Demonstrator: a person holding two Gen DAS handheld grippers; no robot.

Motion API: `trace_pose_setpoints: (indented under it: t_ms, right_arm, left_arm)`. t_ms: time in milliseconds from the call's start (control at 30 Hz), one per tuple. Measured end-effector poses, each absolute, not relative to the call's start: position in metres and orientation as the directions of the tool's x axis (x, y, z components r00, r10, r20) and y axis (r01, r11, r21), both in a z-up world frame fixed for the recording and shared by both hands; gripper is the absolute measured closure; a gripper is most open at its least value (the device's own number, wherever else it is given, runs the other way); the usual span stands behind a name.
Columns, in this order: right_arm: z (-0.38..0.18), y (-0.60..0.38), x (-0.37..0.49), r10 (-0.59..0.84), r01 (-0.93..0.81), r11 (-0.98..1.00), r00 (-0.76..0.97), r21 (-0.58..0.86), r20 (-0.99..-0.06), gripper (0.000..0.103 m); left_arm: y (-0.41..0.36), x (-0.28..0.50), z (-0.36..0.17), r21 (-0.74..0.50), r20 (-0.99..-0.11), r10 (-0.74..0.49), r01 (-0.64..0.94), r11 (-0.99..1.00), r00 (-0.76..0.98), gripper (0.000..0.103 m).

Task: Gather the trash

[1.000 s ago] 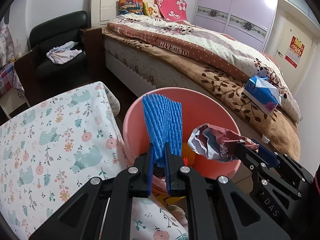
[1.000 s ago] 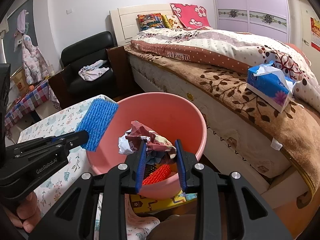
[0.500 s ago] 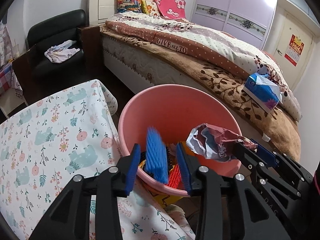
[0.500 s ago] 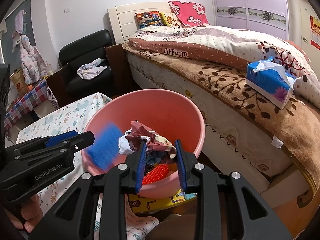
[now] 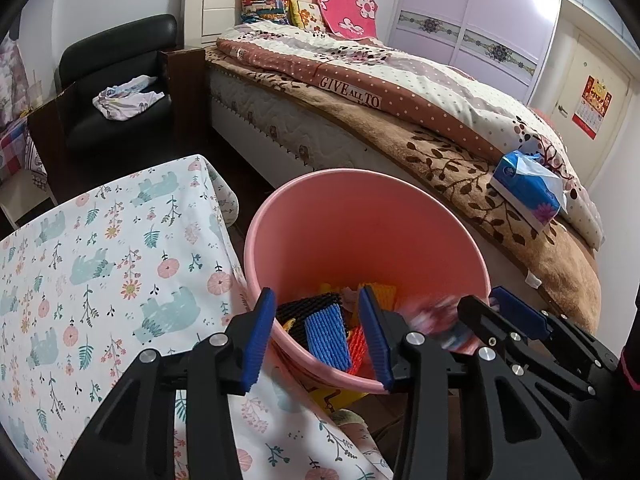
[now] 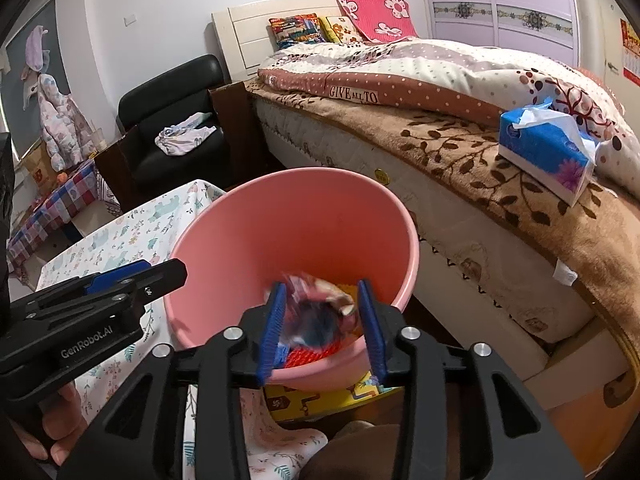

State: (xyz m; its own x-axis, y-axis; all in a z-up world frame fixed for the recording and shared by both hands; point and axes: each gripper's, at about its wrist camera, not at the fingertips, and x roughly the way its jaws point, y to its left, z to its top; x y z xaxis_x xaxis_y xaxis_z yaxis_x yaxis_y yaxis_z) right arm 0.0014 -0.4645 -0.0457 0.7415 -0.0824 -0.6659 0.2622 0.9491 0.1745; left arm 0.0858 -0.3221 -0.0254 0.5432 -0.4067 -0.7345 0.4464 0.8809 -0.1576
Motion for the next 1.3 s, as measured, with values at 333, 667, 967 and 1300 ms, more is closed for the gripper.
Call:
trace_pose_setpoints:
  t_ms: [333, 667, 967, 1300]
  right_arm:
    - [-0.04, -0.457, -0.002, -0.058, 0.231, 0.955, 0.759, 0.185, -0.648, 0.063]
    - [-0.032, -0.44, -0.01, -0.037, 0.194, 0.964, 0.777, 0.183, -0.629, 0.063]
    - [-0.023, -0.426, -0.018, -0.026, 0.17, 0.969, 0.789, 0.177, -0.614, 0.063]
    - [-0.011, -0.402, -0.027, 0.01, 0.114, 0.978, 0.816, 0.177, -0.578, 0.063]
  left_arm:
    - [-0.315, 0.084, -0.021, -0.164, -0.727, -0.408, 0.438, 0.884, 0.552, 0.059]
    - [-0.305, 0.076, -0.011, -0.169, -0.707, -0.416, 0.434, 0.885, 0.571, 0.059]
    - [-0.291, 0.064, 0.0, -0.168, -0.686, -0.418, 0.43, 0.887, 0.595, 0.059]
    - [-0.264, 0.051, 0.014, -0.164, -0.655, -0.396, 0.391, 0.906, 0.643, 0.059]
